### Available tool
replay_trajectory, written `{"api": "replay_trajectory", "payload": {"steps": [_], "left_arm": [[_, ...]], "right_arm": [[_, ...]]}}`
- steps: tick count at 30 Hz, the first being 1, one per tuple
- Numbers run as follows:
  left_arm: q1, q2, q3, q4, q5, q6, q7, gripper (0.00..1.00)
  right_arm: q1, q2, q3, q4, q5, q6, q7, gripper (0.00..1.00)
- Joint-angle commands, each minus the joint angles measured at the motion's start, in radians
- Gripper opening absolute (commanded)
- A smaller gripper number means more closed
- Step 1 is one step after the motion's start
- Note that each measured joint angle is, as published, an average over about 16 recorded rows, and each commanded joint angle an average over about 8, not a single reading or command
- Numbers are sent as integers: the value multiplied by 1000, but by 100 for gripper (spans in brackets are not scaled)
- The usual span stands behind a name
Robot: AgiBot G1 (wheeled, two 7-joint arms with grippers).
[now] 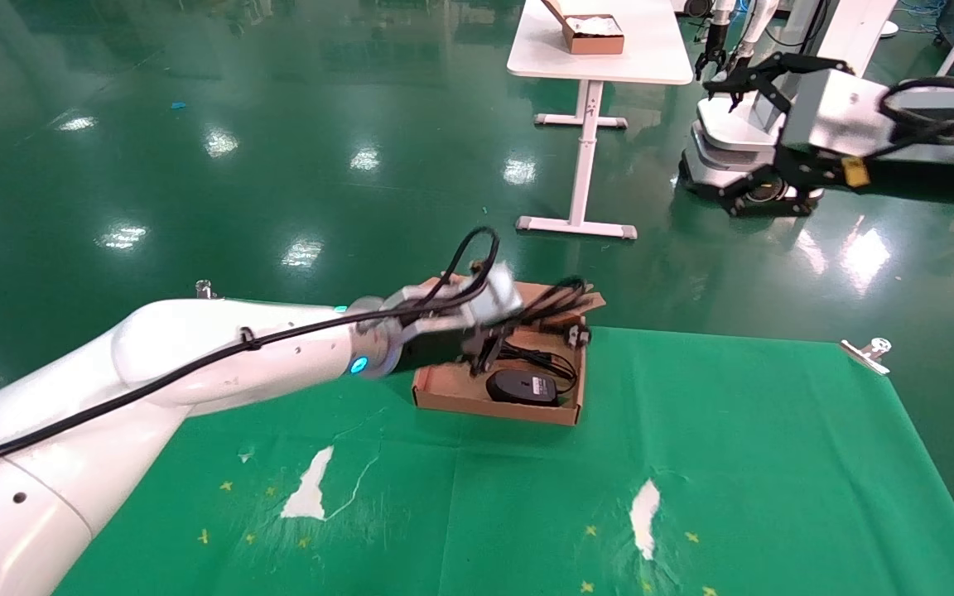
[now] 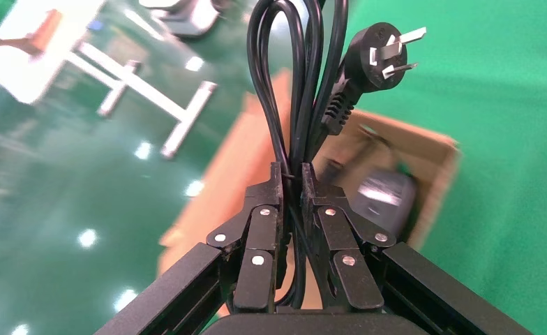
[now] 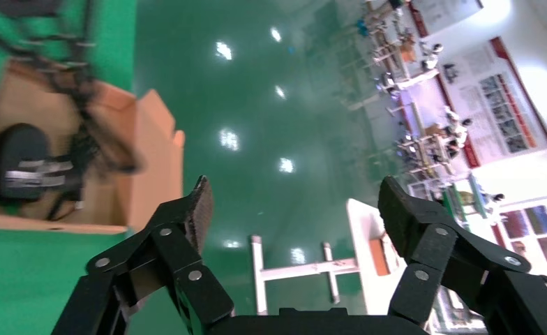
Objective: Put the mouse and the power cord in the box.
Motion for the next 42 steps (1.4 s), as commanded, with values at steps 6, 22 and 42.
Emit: {"api": "replay_trajectory", "payload": {"steps": [6, 22, 42], "left_arm": [[-45, 0, 173, -80, 25, -128, -177, 71], [-52, -24, 252, -140, 2, -145, -265, 100], [164, -271, -69, -334, -280, 197, -195, 100]], "right_arm": [[32, 47, -11, 19, -14, -72, 38, 100], [26, 74, -11, 75, -10, -101, 89, 100], [-269, 165, 74, 412, 182, -167, 395, 100]]}}
